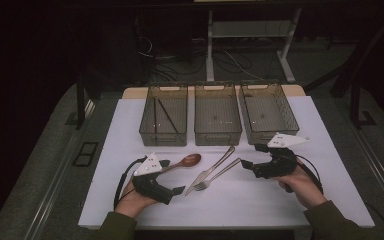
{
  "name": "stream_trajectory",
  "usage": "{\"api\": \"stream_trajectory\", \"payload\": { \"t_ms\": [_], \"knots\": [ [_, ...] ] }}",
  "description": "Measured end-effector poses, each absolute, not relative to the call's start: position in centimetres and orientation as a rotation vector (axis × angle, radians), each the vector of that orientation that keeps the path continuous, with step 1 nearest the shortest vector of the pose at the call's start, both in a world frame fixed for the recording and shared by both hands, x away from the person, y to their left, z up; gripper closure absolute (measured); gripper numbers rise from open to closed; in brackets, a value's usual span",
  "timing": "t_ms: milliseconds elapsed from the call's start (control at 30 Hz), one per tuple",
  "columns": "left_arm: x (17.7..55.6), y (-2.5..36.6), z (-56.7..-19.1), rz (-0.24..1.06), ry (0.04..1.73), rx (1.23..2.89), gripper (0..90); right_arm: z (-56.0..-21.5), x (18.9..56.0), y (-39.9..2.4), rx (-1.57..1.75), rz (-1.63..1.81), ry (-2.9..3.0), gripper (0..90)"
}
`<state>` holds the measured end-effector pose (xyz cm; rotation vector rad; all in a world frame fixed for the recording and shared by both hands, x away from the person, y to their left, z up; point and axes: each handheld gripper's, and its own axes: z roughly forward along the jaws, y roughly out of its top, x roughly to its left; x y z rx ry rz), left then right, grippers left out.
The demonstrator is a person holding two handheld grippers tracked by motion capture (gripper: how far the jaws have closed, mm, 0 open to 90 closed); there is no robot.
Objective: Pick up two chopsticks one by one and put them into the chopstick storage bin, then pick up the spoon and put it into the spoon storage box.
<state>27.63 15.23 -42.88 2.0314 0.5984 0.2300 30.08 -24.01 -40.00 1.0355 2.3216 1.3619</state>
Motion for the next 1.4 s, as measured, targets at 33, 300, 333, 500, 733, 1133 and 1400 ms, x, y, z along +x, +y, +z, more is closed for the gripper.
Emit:
{"api": "stream_trajectory", "payload": {
  "t_ms": [33, 300, 333, 500, 733, 1133, 1400],
  "knots": [
    [27.6, 15.2, -42.9, 0.231, 0.598, 2.033, 0.0, -40.1, 29.9, -24.3, 1.043, 1.364, 2.313, 17.9],
    [27.6, 15.4, -42.8, 0.232, 0.6, 2.036, 0.0, -41.3, 28.5, -26.6, 1.078, 1.35, 2.264, 16.9],
    [27.6, 15.3, -42.9, 0.233, 0.6, 2.034, 0.0, -41.4, 28.4, -26.8, 1.079, 1.349, 2.261, 16.9],
    [27.6, 15.4, -42.9, 0.235, 0.604, 2.03, 0.0, -42.1, 27.6, -27.7, 1.088, 1.317, 2.226, 16.9],
    [27.8, 15.6, -42.8, 0.24, 0.614, 2.024, 0.0, -42.8, 26.4, -28.7, 1.127, 1.317, 2.25, 16.7],
    [28.9, 16.0, -41.7, 0.294, 0.654, 2.013, 1.6, -43.9, 25.5, -29.8, 1.141, 1.334, 2.242, 16.7],
    [30.8, 15.1, -41.3, 0.288, 0.632, 2.038, 15.4, -43.9, 25.6, -29.6, 1.134, 1.326, 2.252, 16.8]
  ]
}}
